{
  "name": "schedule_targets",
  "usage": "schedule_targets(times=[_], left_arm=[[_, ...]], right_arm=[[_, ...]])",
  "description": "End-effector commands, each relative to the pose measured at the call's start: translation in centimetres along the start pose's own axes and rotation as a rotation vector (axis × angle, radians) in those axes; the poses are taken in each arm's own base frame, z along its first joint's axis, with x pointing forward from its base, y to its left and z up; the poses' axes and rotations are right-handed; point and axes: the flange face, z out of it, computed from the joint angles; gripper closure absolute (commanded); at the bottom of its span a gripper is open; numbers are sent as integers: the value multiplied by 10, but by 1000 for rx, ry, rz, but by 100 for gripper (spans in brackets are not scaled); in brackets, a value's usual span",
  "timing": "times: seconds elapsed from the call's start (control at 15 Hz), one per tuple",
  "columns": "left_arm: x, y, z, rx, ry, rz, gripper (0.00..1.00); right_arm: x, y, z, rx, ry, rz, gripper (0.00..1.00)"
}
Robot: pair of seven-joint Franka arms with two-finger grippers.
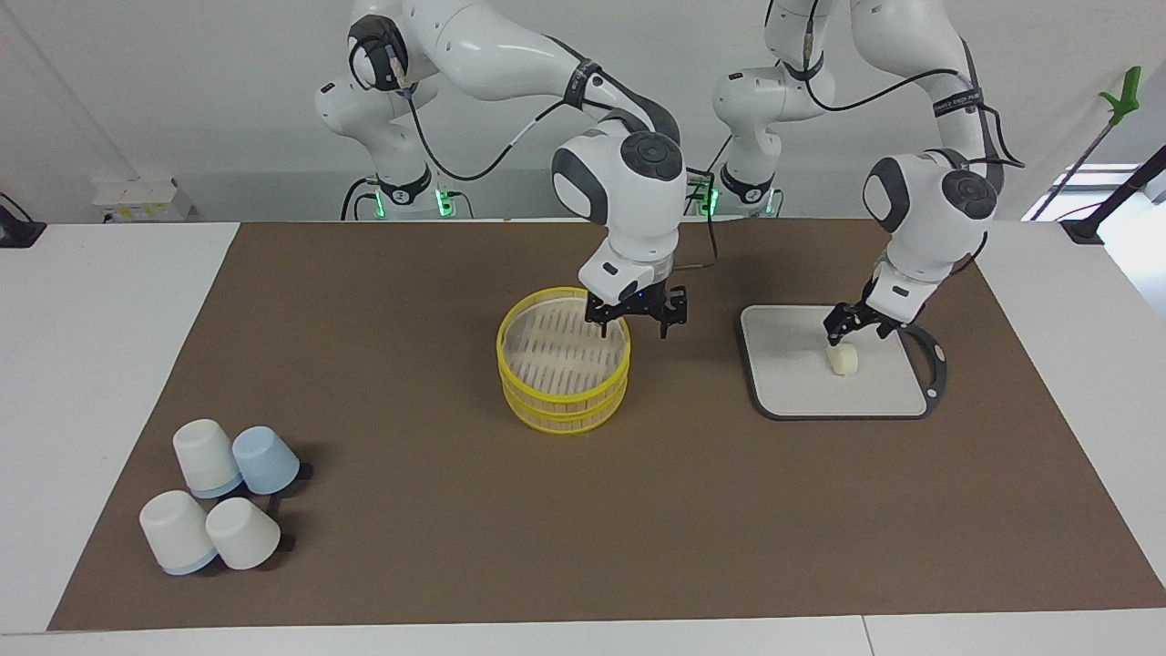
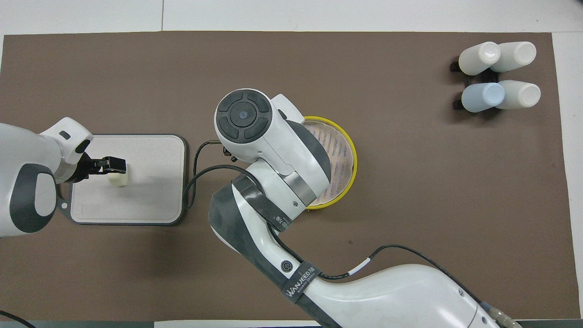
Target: Place bun in steamer
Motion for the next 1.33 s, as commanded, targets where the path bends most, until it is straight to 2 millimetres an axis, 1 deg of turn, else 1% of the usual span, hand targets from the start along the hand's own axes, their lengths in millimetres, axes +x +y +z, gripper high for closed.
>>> schedule_targets(times=[0.0, 0.13, 0.27, 0.33, 0.4, 0.53, 0.6, 0.67, 0.73, 0.8, 0.87, 1.13, 1.2, 1.27], left_arm=[[-6, 4, 15, -10, 27, -3, 0], [-7, 6, 20, -9, 32, -2, 0], [-8, 4, 25, -10, 31, -6, 0], [-10, 4, 27, -10, 26, -6, 0], [-11, 4, 28, -10, 24, -6, 0], [-12, 4, 30, -10, 21, -6, 0], [-13, 4, 32, -10, 20, -6, 0], [-13, 4, 34, -10, 23, -5, 0], [-13, 4, 38, -9, 17, -5, 0], [-13, 5, 39, -9, 17, -5, 0], [-13, 7, 40, -9, 15, -2, 0], [-13, 7, 44, -9, 8, -3, 1], [-13, 7, 44, -9, 6, -3, 2], [-13, 7, 44, -9, 6, -3, 7]], right_arm=[[-1, 3, 15, -7, 16, 17, 0], [-5, 6, 23, -7, 16, 16, 0], [-8, 9, 28, -20, 3, 17, 0], [-10, 11, 27, -26, -2, 20, 1], [-11, 12, 29, -31, -7, 38, 3], [-12, 13, 29, -35, -10, 64, 18], [-12, 12, 29, -34, -10, 63, 29], [-13, 11, 29, -34, -10, 62, 46], [-12, 12, 29, -34, -10, 63, 64], [-12, 12, 28, -35, -10, 64, 92], [-16, 9, 29, -40, -14, 57, 100], [-16, 12, 27, -80, -8, -18, 100], [-18, 11, 24, -88, -16, -20, 100], [-20, 10, 18, -97, -24, -23, 100]])
